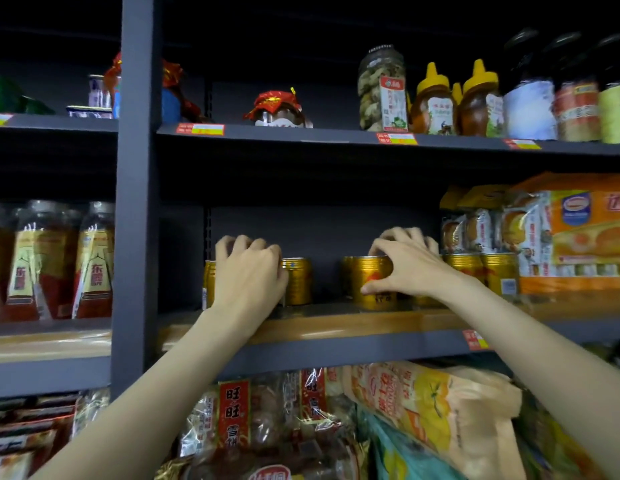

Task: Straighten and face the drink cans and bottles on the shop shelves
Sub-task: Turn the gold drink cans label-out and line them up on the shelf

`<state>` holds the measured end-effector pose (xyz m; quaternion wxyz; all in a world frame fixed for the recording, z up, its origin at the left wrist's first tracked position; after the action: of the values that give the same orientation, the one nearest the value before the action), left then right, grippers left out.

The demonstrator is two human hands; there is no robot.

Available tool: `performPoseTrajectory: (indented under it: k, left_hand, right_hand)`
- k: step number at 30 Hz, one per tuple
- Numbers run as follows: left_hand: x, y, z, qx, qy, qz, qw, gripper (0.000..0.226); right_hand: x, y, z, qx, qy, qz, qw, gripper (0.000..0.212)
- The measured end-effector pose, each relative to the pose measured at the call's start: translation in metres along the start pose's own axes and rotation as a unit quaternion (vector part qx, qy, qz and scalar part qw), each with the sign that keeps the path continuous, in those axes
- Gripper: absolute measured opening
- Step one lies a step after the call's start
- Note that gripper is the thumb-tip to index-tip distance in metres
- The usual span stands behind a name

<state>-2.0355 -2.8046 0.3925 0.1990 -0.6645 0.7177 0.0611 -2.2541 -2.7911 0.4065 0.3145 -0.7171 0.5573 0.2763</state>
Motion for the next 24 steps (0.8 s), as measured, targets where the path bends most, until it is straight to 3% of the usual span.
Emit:
performPoseTrajectory:
  k: [4, 14, 18, 24]
  left_hand:
    - [-0.004, 0.024, -0.007, 0.042, -0.006, 0.03, 0.999, 0.032]
    - [0.004, 0.024, -0.011, 0.057, -0.042, 0.021, 0.997, 0.032]
    - [-0.01, -0.001, -0.01, 0.035, 0.049, 0.016, 0.998, 0.024]
    - [0.009, -0.036, 0.005, -0.04, -0.034, 0.029, 0.998, 0.03]
  right_hand:
    - [-0.003, 0.003, 0.001, -0.001, -0.009, 0.024, 1.0, 0.056]
    - [-0.006, 0.004, -0.001, -0.006, -0.007, 0.068, 0.998, 0.063]
    - [-0.01, -0.024, -0.015, -0.07, 0.045, -0.026, 0.996, 0.051]
    - [0.035, -0.073, -0.044, -0.097, -0.057, -0.205, 0.972, 0.053]
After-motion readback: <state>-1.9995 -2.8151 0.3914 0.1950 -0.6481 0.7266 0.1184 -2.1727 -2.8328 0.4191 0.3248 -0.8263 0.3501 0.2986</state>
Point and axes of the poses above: each hand's wrist, its own z-axis away from the middle knuckle, its own x-axis out of the palm, y = z × x, the point moved 3 cm from there along -z, towards the middle knuckle, and after that the axes turned 12 degrees about -z, right-handed, at the moved point
